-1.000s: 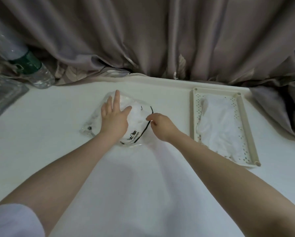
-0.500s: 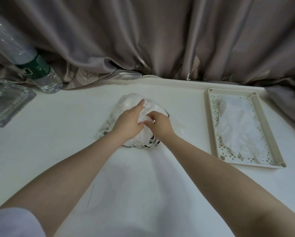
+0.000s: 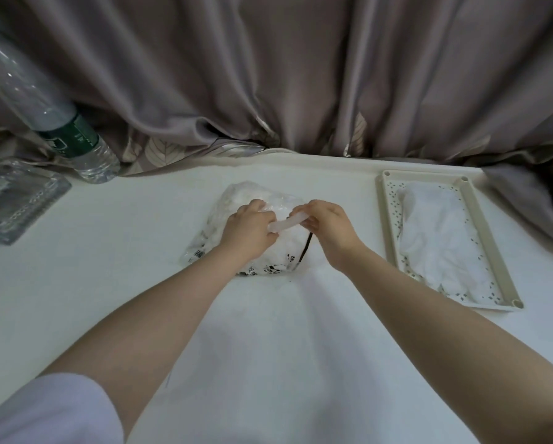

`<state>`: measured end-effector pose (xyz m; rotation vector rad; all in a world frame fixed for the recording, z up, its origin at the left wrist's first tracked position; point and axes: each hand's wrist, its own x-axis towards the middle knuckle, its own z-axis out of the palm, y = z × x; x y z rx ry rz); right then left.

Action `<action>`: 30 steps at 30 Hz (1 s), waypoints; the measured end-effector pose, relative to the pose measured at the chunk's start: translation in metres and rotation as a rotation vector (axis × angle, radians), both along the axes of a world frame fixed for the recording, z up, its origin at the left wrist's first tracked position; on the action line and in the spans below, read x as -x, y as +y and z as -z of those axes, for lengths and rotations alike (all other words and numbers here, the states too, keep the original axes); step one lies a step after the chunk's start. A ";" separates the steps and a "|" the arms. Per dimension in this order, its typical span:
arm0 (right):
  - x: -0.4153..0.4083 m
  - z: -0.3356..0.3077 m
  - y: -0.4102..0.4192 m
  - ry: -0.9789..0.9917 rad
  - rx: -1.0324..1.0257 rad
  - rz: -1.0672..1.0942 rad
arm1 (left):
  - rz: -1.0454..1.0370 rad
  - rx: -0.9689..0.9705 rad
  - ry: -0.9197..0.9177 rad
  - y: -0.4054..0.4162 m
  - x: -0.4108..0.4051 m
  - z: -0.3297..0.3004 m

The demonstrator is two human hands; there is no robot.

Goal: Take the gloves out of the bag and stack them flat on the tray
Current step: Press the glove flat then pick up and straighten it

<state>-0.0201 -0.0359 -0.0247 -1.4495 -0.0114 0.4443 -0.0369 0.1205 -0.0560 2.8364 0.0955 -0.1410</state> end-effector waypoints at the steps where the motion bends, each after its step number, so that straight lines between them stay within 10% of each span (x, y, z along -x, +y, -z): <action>1: 0.000 -0.003 0.000 0.040 -0.067 0.026 | -0.008 -0.018 0.013 0.001 0.000 -0.001; 13: -0.006 -0.025 -0.043 0.551 -0.694 0.325 | 0.003 -0.143 0.119 -0.013 0.029 -0.020; 16: -0.002 -0.030 -0.050 0.576 -0.768 0.312 | 0.115 0.150 -0.050 -0.047 0.040 -0.035; 20: -0.002 -0.045 -0.066 0.551 -0.814 0.313 | -0.083 1.022 0.199 -0.094 0.048 -0.063; 30: -0.003 -0.043 -0.154 0.381 -0.399 0.527 | -0.147 1.204 0.132 -0.155 0.038 -0.073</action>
